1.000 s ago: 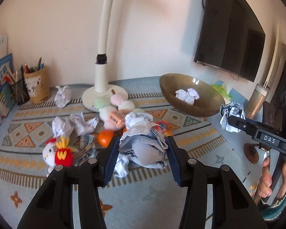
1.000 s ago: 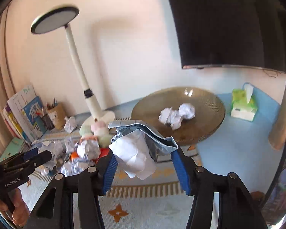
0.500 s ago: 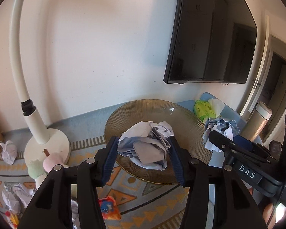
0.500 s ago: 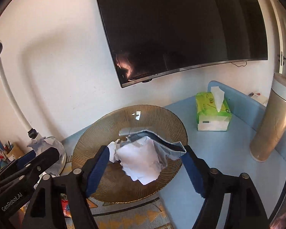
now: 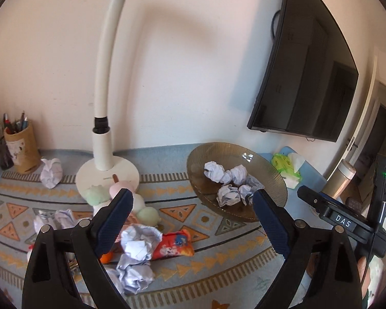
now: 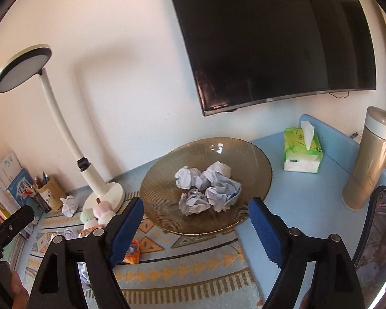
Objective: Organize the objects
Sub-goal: 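Move both tools back toward the Hello Kitty plush and paper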
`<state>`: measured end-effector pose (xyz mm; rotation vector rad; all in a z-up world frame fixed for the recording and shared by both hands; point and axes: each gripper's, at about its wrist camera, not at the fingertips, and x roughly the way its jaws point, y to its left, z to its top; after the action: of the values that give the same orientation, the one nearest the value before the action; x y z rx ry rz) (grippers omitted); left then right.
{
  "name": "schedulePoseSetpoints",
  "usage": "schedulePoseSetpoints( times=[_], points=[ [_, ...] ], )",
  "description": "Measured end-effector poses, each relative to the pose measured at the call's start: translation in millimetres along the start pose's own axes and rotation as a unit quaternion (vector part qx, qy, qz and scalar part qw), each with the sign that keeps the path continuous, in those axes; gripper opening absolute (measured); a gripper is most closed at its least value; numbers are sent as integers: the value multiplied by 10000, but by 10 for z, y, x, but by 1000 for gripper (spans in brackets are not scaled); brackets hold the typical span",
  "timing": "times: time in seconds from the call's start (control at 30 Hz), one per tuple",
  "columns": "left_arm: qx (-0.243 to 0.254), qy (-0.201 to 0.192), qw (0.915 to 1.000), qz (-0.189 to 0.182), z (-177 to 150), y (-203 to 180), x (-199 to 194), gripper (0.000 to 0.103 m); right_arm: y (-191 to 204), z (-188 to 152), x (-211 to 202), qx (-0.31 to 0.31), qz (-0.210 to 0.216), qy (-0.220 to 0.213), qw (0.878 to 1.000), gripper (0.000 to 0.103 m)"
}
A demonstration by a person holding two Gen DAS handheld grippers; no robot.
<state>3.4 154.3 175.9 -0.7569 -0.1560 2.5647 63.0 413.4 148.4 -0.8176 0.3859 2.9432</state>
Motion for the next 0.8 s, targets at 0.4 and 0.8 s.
schedulePoseSetpoints(
  times=[0.4, 0.8],
  points=[
    [-924, 37, 9718, 2169, -1091, 1715, -660, 102, 781, -1273, 495, -543, 519, 581, 9955, 103],
    [-935, 11, 9754, 1998, -1358, 1851, -608, 102, 1105, -1438, 488, -1522, -127, 491, 9871, 103]
  ],
)
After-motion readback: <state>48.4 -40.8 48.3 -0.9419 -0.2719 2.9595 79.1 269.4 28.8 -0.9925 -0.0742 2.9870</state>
